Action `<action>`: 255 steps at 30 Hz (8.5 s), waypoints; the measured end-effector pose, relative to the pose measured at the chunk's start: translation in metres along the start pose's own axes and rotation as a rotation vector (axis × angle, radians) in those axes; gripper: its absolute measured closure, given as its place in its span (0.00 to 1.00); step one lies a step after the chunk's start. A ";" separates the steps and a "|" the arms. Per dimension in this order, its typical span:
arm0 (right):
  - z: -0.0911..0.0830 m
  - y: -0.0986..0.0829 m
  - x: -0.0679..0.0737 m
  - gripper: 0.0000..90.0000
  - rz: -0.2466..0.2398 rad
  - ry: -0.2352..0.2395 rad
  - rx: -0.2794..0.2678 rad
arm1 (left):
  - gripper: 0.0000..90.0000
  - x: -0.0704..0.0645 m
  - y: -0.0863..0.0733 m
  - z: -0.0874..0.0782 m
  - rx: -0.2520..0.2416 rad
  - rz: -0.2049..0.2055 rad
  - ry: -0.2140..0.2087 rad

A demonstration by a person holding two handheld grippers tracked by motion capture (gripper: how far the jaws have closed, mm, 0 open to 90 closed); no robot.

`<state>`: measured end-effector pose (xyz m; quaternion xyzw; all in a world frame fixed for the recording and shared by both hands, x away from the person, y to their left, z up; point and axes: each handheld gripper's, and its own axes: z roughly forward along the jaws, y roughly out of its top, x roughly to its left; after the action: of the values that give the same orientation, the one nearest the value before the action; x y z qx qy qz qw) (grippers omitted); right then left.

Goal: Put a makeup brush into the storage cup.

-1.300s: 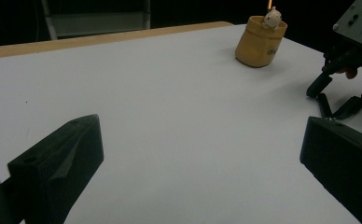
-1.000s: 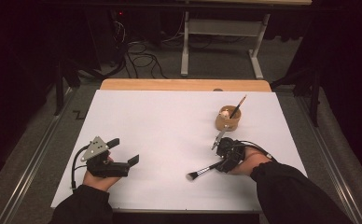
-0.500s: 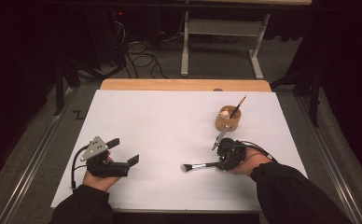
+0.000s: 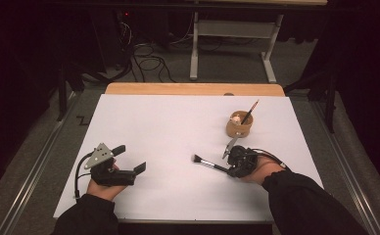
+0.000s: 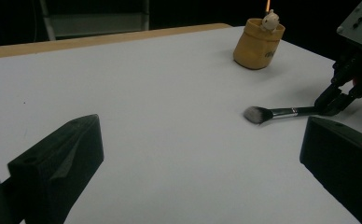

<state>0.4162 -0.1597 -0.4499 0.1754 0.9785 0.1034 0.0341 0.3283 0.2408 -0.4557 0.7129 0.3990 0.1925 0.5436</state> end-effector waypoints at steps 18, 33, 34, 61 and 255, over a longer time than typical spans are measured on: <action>0.001 0.011 -0.001 0.89 0.016 0.006 0.074 | 0.00 -0.001 0.000 0.001 0.000 0.000 -0.002; 0.000 0.013 0.000 0.91 0.023 -0.003 0.087 | 0.01 0.000 0.000 0.000 -0.003 -0.001 0.001; -0.001 0.012 0.001 0.91 0.025 -0.005 0.085 | 0.00 0.000 0.000 0.000 -0.001 0.000 0.001; -0.038 -0.073 -0.026 0.90 0.250 -0.115 0.068 | 0.00 0.000 0.000 0.001 0.001 0.001 0.004; 0.012 0.006 0.080 0.90 0.157 -0.212 -1.004 | 0.30 -0.067 0.049 0.069 -0.115 -0.047 -0.247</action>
<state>0.3445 -0.1238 -0.4623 0.2196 0.7833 0.5441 0.2050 0.3537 0.1410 -0.4230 0.6893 0.3340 0.1133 0.6329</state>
